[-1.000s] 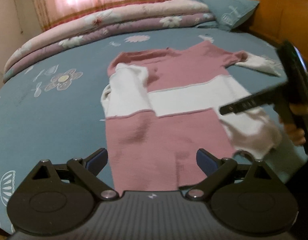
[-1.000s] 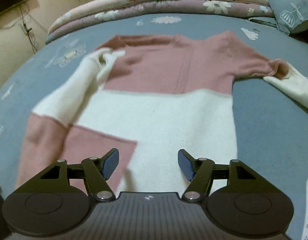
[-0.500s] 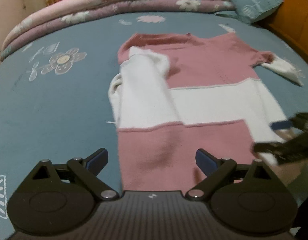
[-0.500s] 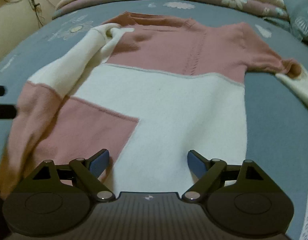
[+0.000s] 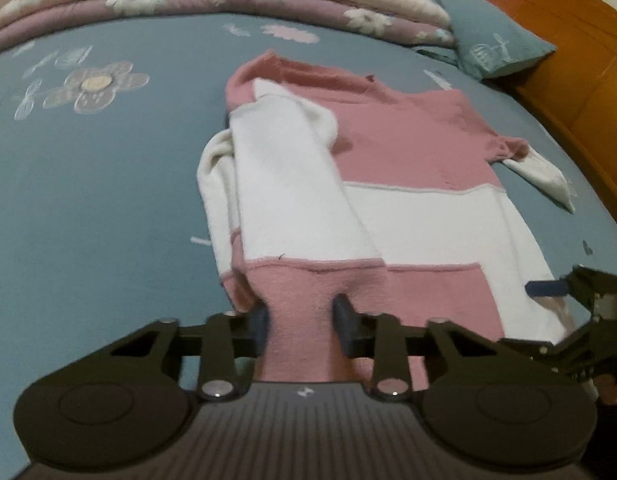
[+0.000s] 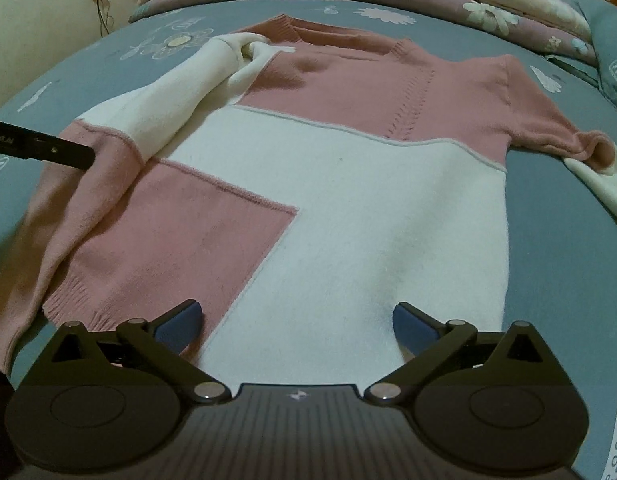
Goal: Fold clothes
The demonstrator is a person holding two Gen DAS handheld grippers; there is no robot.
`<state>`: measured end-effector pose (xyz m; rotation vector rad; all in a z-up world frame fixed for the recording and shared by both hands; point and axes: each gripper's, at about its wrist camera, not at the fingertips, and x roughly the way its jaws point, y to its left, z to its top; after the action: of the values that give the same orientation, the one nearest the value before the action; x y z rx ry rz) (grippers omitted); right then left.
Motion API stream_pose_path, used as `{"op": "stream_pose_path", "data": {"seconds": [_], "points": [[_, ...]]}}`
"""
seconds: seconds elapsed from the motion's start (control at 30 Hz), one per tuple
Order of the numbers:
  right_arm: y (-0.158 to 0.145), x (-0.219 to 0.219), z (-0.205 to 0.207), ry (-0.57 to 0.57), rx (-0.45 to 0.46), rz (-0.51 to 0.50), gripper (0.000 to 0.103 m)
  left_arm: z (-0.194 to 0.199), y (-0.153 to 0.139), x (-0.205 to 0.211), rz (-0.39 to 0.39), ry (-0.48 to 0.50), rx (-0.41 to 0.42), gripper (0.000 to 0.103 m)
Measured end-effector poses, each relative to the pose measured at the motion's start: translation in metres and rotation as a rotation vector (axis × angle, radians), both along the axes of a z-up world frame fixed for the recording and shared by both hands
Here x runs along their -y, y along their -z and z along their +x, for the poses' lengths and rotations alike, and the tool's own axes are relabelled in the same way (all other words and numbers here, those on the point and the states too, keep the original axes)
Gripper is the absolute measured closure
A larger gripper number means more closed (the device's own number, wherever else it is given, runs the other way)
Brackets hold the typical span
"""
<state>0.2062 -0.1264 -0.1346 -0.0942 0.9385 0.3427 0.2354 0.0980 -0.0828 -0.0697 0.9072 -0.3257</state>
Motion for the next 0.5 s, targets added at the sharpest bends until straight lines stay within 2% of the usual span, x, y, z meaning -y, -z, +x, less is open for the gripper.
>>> {"op": "stream_pose_path", "data": {"seconds": [0.2,0.27,0.37,0.4,0.43,0.5], "points": [[0.000,0.004,0.001,0.008,-0.001,0.020,0.000,-0.005,-0.009,0.013,0.144,0.007,0.071,0.087],[-0.001,0.005,0.001,0.012,-0.002,0.029,0.000,-0.006,-0.013,0.018,0.192,-0.001,0.087,0.087],[-0.002,0.007,0.002,0.022,-0.007,0.046,0.000,-0.011,-0.021,0.027,0.343,0.007,0.149,0.088],[-0.002,0.008,0.003,0.024,-0.009,0.052,0.000,-0.012,-0.024,0.029,0.381,0.011,0.166,0.091],[-0.002,0.008,0.003,0.027,-0.012,0.058,0.000,-0.012,-0.027,0.029,0.397,0.008,0.176,0.094],[-0.002,0.009,0.003,0.027,-0.012,0.060,0.000,-0.009,-0.034,0.022,0.341,0.014,0.160,0.096]]}}
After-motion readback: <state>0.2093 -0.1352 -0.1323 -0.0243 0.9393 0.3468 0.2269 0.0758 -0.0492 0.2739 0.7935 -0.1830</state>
